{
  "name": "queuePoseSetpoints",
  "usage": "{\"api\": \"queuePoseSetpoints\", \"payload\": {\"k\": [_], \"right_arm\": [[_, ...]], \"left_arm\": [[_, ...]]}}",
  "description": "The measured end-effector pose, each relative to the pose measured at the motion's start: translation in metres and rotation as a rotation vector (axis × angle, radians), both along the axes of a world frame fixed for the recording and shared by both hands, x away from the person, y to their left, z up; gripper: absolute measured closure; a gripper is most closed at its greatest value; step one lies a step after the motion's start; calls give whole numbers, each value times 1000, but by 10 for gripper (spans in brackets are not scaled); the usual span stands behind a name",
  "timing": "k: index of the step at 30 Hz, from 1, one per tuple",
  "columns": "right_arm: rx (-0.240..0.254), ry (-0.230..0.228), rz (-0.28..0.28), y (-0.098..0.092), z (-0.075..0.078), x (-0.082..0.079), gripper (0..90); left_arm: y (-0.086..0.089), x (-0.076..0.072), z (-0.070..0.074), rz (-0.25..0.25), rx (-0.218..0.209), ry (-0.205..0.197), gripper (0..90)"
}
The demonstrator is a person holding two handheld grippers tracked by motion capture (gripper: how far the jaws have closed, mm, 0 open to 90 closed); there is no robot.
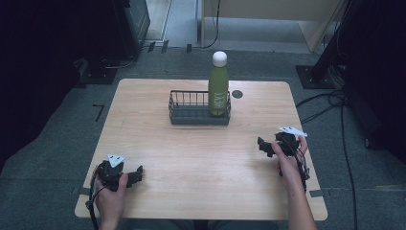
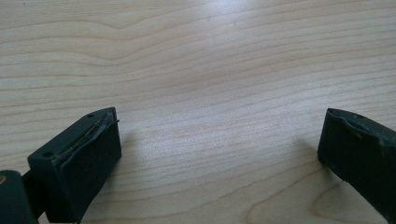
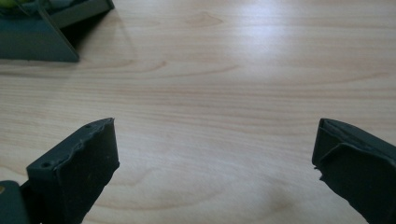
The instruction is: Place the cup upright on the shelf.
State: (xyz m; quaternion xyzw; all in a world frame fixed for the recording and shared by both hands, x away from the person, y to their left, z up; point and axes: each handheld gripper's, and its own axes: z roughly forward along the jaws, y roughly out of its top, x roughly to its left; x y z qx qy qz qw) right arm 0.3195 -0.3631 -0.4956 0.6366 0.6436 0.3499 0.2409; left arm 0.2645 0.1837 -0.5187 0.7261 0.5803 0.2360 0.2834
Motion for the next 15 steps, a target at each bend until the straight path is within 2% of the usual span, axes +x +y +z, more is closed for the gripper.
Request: {"api": "queuePoseSetpoints", "payload": {"k": [15], "right_arm": [[-16,37,-33,-21,-18,-27,1]], "left_arm": [[0,0,0,0,0,0,0]]}}
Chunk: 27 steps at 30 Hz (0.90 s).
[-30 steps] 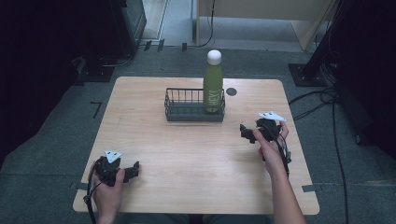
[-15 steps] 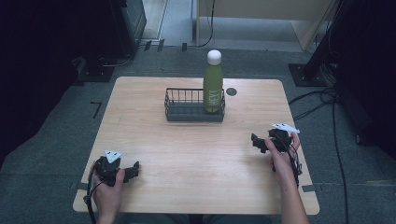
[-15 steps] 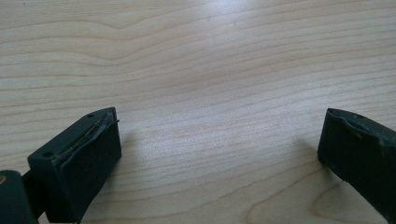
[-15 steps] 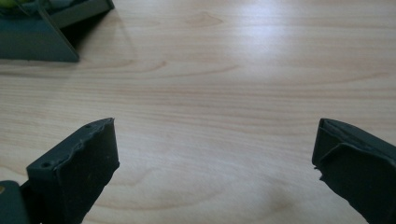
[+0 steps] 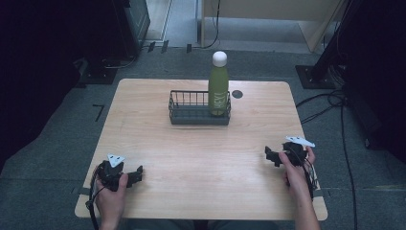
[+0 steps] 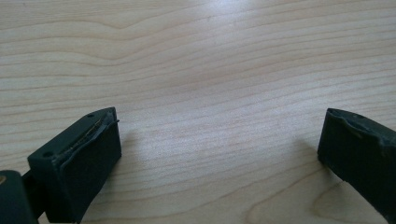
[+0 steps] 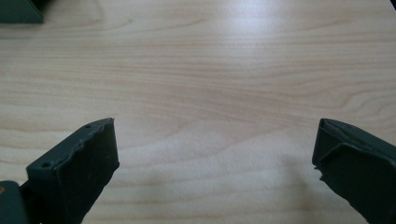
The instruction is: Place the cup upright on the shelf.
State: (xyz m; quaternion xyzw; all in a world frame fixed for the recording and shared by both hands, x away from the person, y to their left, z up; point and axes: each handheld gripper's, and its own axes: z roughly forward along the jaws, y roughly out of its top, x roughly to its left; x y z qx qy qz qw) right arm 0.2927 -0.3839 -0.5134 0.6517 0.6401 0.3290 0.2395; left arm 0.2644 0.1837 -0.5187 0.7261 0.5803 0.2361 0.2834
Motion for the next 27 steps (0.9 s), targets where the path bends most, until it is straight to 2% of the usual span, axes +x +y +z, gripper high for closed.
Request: {"api": "queuePoseSetpoints", "payload": {"k": [8,11,17,19,24,26,27], "right_arm": [[-13,24,-17,-6,-11,-12,2],[-40,20,-16,-5,-12,-18,2],[-60,19,-12,-3,-13,-26,2],[-98,30,-1,-3,-13,-32,0],[-97,32,24,-8,-14,-39,0],[-95,33,19,-11,-14,-43,0],[-99,34,-4,-14,-14,-45,0]], "left_arm": [[0,0,0,0,0,0,0],[0,0,0,0,0,0,0],[0,0,0,0,0,0,0],[0,0,0,0,1,0,0],[0,0,0,0,0,0,0],[0,0,0,0,0,0,0],[0,0,0,0,0,0,0]]}}
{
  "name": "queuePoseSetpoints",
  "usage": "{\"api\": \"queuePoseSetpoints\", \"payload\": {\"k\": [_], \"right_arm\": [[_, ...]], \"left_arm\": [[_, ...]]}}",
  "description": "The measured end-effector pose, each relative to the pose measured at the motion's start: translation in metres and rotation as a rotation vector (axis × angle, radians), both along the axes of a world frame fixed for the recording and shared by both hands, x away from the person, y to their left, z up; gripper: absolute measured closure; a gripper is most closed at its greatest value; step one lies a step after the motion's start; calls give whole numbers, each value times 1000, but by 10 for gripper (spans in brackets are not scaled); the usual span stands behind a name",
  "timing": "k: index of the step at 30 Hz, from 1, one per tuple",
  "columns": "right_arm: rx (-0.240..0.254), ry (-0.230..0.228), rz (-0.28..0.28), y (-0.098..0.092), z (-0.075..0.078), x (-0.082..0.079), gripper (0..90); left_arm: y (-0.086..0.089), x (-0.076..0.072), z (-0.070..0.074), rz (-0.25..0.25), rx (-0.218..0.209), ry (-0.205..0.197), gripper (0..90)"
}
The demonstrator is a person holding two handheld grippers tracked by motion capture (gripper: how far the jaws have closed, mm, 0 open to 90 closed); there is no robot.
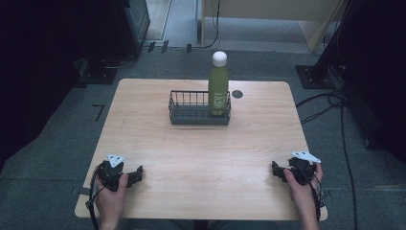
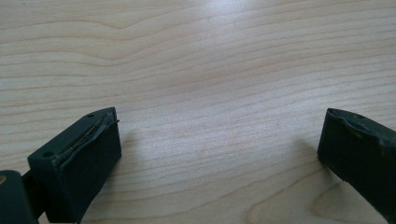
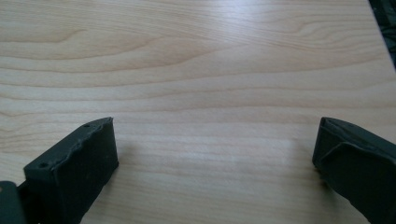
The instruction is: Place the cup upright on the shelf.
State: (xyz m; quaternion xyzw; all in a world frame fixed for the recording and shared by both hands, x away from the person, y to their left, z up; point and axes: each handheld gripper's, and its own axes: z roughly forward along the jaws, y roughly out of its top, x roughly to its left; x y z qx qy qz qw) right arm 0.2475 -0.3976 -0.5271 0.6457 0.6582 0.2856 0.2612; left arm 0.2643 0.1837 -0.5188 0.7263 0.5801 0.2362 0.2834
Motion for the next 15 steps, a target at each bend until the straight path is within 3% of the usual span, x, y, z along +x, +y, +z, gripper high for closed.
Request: {"api": "queuePoseSetpoints", "payload": {"k": [5,15], "right_arm": [[-1,-2,-41,2,0,-6,3],[1,-1,-30,3,0,-7,1]], "left_arm": [[0,0,0,0,0,0,0],[0,0,0,0,0,0,0]]}}
